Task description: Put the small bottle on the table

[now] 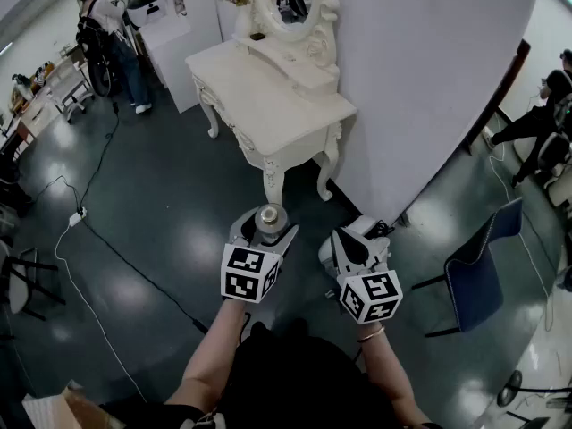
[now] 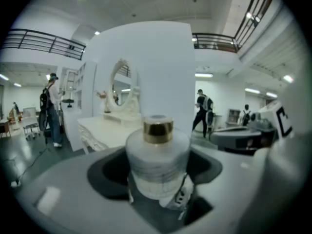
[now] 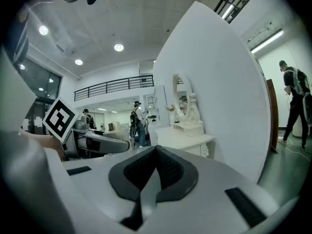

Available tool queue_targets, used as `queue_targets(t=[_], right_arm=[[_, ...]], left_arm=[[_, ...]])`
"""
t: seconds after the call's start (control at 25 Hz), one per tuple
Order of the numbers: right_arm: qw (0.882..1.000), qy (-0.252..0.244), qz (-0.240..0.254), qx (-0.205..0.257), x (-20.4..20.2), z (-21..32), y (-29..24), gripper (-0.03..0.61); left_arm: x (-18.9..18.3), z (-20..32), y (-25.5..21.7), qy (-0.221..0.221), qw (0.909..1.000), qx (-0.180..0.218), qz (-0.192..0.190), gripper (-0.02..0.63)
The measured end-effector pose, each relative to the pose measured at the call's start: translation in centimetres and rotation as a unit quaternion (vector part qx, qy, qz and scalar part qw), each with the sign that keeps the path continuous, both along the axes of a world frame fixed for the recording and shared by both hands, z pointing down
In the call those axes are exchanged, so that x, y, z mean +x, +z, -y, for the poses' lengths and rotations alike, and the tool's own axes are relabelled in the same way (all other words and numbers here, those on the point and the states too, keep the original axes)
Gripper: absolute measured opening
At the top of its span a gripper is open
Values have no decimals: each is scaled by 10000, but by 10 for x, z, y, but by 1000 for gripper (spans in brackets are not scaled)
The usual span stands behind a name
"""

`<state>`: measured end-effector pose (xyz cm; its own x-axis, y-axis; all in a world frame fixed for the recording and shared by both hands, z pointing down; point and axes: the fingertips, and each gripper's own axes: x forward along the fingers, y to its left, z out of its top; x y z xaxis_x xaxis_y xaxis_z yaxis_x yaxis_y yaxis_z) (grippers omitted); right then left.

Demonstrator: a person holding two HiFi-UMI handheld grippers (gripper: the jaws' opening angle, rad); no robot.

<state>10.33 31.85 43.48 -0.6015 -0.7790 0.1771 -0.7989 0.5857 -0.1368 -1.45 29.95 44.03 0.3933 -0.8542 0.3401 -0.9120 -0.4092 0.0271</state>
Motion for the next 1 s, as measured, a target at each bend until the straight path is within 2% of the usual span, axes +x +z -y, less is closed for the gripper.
queue_targets(t=[0.64,1.0], right_arm=[[9999,25,159,-60,11,25,4,5],[9995,55,277,-135,5,56,7,5]], left_arm=[[-4,19,7,-233,9996,-12,-132,336],[-10,57,1,-184,9995,30,-238,336]])
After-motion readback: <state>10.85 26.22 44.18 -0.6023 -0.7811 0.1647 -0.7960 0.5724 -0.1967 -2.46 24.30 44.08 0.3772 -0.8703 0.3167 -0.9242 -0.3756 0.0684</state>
